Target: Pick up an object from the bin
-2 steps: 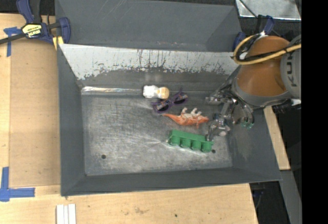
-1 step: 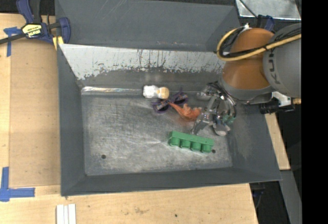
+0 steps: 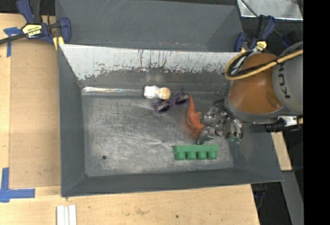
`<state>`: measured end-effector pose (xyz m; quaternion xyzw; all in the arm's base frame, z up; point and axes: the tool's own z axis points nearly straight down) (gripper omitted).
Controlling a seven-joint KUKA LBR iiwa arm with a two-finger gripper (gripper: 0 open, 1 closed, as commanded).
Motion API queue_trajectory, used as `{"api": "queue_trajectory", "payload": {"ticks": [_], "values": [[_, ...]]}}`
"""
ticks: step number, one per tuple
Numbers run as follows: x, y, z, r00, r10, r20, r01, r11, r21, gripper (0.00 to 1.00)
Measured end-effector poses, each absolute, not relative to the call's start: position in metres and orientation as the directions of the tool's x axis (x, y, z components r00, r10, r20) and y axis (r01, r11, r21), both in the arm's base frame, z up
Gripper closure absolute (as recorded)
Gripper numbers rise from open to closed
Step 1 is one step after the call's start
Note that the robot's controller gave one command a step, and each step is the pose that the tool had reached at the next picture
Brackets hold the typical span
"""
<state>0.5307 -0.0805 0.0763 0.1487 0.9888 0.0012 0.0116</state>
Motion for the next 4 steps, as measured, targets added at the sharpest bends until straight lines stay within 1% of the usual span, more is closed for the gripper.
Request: {"api": "queue_trajectory", "payload": {"ticks": [1, 2, 3, 4], "values": [[0.531, -0.081, 0.076, -0.956, 0.294, -0.023, 0.294, 0.956, 0.006, 1.0], [0.544, -0.078, 0.19, -0.951, 0.309, -0.002, 0.309, 0.951, 0.0, 1.0], [0.544, -0.078, 0.19, -0.951, 0.309, -0.002, 0.309, 0.951, 0.0, 1.0], [0.566, -0.083, 0.224, -0.952, 0.307, 0.002, 0.307, 0.952, 0.0, 1.0]]}}
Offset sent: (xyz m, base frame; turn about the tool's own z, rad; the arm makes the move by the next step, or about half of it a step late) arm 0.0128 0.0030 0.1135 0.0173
